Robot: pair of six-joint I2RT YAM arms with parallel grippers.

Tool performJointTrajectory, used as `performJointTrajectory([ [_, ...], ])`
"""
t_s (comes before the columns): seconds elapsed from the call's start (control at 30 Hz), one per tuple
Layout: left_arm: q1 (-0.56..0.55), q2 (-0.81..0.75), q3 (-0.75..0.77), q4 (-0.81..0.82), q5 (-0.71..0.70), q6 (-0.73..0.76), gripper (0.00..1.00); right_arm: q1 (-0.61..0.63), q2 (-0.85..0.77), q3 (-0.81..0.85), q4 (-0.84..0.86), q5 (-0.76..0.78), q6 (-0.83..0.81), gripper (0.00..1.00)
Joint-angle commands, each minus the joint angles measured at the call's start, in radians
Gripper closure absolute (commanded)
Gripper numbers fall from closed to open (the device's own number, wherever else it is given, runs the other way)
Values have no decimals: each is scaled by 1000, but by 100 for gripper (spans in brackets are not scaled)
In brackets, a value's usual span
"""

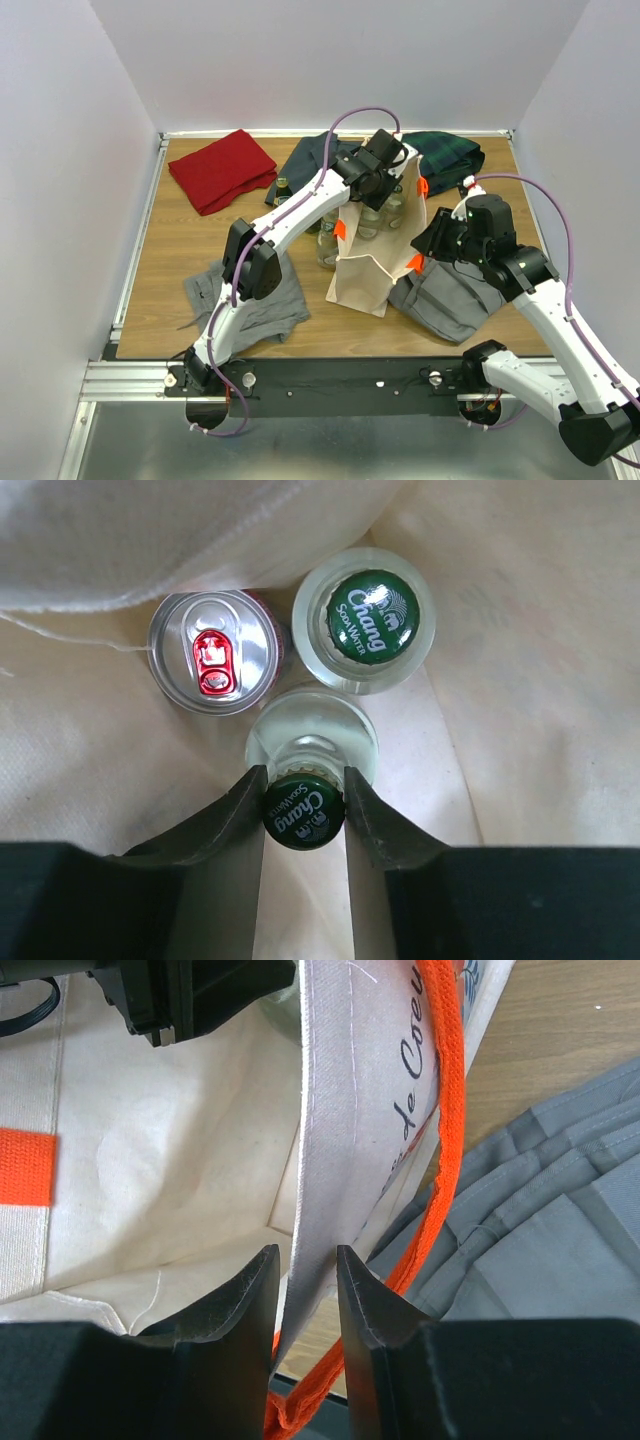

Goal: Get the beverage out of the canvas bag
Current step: Take out the drink from the canvas bag.

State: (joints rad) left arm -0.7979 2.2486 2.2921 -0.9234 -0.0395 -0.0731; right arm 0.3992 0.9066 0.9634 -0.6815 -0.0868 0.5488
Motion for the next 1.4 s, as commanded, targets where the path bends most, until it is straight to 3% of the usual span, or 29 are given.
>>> performJointTrajectory([
  [0.0,0,23,-22,-15,24,-2,73,4,-5,-14,-13,27,-3,62],
  [0.07,2,22,-32,-12,24,-4,85,4,-6,-15,-15,28,-3,62],
  [0.27,2,17,-46,-9,32,-5,100,4,-6,-17,-18,33,-3,62],
  [1.37,-6,-106,69,-84,155,24,100,3,-3,-17,-15,39,7,61],
])
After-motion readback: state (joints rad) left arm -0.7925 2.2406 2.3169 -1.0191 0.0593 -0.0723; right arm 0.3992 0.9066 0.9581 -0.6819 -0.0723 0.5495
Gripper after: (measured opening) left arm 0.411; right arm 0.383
